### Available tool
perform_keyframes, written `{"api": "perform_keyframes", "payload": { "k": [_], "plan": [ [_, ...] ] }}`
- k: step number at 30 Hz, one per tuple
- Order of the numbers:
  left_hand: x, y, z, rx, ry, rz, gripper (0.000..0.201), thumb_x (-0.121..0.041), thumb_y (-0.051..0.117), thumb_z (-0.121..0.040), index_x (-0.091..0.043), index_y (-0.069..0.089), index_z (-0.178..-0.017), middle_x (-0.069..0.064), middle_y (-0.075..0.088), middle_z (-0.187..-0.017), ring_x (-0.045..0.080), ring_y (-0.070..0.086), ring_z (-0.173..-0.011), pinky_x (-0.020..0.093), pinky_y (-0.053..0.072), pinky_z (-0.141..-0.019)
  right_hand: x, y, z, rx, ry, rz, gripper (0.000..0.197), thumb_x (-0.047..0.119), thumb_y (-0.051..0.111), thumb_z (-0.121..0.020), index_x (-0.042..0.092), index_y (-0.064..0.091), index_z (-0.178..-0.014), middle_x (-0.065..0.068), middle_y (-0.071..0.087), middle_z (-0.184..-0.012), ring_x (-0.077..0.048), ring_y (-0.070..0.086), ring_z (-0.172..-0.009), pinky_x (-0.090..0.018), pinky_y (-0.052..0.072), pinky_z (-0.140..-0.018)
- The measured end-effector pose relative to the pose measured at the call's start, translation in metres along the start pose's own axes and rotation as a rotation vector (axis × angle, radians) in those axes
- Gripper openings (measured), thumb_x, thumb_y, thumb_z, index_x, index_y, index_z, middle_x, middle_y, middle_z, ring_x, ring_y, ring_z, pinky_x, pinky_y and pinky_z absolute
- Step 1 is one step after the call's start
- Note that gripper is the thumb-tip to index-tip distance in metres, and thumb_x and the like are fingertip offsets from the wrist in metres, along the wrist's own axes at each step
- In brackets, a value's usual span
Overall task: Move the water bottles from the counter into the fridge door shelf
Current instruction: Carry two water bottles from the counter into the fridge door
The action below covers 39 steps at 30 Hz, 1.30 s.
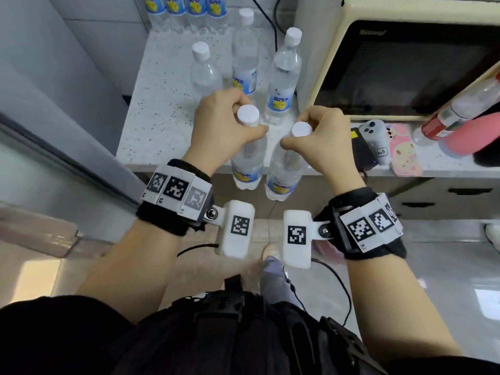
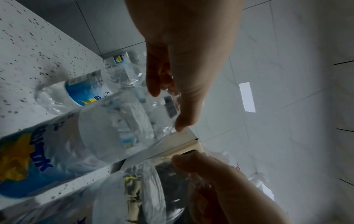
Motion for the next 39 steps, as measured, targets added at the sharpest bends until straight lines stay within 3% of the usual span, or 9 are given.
{"api": "perform_keyframes", "payload": {
  "k": [4,11,18,22,26,30,34,39],
  "plan": [
    [0.001,-0.027,0.044,0.029,0.034,-0.008,0.033,-0.030,0.084,-0.057,-0.013,0.059,-0.069,-0.017,0.041,-0.054,-0.008,0.043,-0.050,0.006,0.029,-0.046,0.021,0.010,0.050,0.007,0.008,-0.019,0.027,0.018,0.080,-0.057,0.014,0.055,-0.066,0.009,0.046,-0.058,-0.002,0.041,-0.053,-0.020,0.032,-0.050],
    [0.018,-0.073,0.126,0.003,-0.029,0.008,0.032,-0.029,0.085,-0.055,-0.013,0.063,-0.070,-0.017,0.043,-0.054,-0.001,0.039,-0.050,0.017,0.028,-0.049,0.059,0.036,0.130,0.105,-0.036,-0.029,0.026,0.017,0.079,-0.055,0.018,0.055,-0.062,0.004,0.053,-0.061,-0.005,0.044,-0.054,-0.022,0.035,-0.050],
    [0.038,-0.132,0.210,-0.130,-0.088,0.032,0.029,-0.032,0.083,-0.057,-0.020,0.059,-0.069,-0.016,0.048,-0.058,-0.001,0.042,-0.054,0.019,0.034,-0.052,0.091,0.061,0.208,0.124,-0.111,-0.055,0.024,0.017,0.078,-0.058,0.014,0.057,-0.068,0.003,0.052,-0.062,-0.005,0.047,-0.057,-0.019,0.039,-0.051],
    [0.045,-0.175,0.245,-0.149,-0.110,0.012,0.029,-0.030,0.083,-0.059,-0.022,0.056,-0.067,-0.017,0.048,-0.058,-0.002,0.043,-0.054,0.012,0.032,-0.050,0.114,0.077,0.241,0.120,-0.127,-0.086,0.022,0.017,0.077,-0.057,0.013,0.058,-0.067,0.005,0.051,-0.059,-0.002,0.044,-0.054,-0.017,0.037,-0.051],
    [0.056,-0.217,0.261,-0.219,-0.136,-0.016,0.025,-0.028,0.082,-0.058,-0.019,0.061,-0.068,-0.011,0.053,-0.059,0.004,0.045,-0.055,0.020,0.036,-0.052,0.149,0.095,0.261,0.121,-0.155,-0.115,0.020,0.017,0.076,-0.057,0.016,0.056,-0.059,0.008,0.050,-0.056,-0.002,0.044,-0.053,-0.012,0.035,-0.048],
    [0.073,-0.262,0.260,-0.280,-0.105,-0.004,0.023,-0.025,0.080,-0.060,-0.015,0.061,-0.067,-0.017,0.046,-0.055,-0.003,0.040,-0.048,0.009,0.031,-0.046,0.193,0.115,0.269,0.083,-0.197,-0.160,0.023,0.018,0.074,-0.053,0.004,0.061,-0.064,-0.001,0.052,-0.061,-0.009,0.045,-0.059,-0.022,0.036,-0.052],
    [0.092,-0.306,0.242,-0.296,-0.054,0.019,0.024,-0.027,0.078,-0.060,-0.019,0.056,-0.066,-0.017,0.045,-0.053,-0.003,0.040,-0.047,0.011,0.031,-0.048,0.238,0.138,0.265,-0.012,-0.215,-0.202,0.023,0.024,0.069,-0.050,0.008,0.060,-0.064,0.002,0.050,-0.058,-0.007,0.041,-0.054,-0.015,0.031,-0.048],
    [0.119,-0.344,0.213,-0.259,0.064,0.063,0.026,-0.032,0.072,-0.062,-0.020,0.051,-0.073,-0.007,0.052,-0.064,0.011,0.046,-0.062,0.033,0.042,-0.061,0.282,0.170,0.254,-0.183,-0.260,-0.263,0.020,0.023,0.065,-0.055,0.008,0.056,-0.066,0.007,0.046,-0.056,-0.006,0.041,-0.056,-0.019,0.032,-0.051]
  ]
}}
Point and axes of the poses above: each hand's wrist, its own z-axis away from the middle knuckle, its own y-axis out of the palm, x = y × z, the point moved 4 cm from there along -z, towards the middle knuckle
